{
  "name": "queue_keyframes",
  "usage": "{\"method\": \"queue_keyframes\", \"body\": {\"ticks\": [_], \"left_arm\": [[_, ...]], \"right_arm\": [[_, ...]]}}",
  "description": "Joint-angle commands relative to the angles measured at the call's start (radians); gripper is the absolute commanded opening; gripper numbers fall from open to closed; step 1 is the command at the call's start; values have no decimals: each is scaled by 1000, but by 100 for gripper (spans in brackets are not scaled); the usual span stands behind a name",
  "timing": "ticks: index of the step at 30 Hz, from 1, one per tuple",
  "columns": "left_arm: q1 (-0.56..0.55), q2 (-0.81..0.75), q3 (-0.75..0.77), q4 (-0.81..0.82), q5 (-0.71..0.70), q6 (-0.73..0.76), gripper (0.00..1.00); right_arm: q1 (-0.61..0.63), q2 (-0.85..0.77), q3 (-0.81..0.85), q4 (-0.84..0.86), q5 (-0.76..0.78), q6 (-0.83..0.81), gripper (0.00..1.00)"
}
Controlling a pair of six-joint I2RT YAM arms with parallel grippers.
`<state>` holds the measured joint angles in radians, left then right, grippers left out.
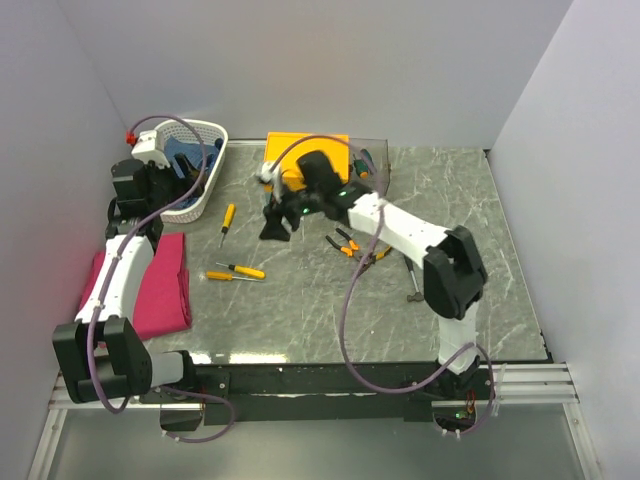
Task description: Sort the tools into containers
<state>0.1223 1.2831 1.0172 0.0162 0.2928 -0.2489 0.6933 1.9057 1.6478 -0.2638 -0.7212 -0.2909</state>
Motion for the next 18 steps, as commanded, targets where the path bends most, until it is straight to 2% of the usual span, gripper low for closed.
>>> {"method": "queue_keyframes", "body": {"ticks": [1,5,9,18], "left_arm": [[-4,-70,-23,-59,-26,-24,77],[-4,-111,-51,-61,-32,0,77],[26,-142,-104,-22,-23,-53,77],[42,-192,-137,-42,-23,-38,77]], "right_arm": [[47,119,35,-2,-14,-100,70],[124,179,34,69,83,-97,67],[158,214,1,156,180,-74,65],[215,326,107,78,222,-105,66]]}}
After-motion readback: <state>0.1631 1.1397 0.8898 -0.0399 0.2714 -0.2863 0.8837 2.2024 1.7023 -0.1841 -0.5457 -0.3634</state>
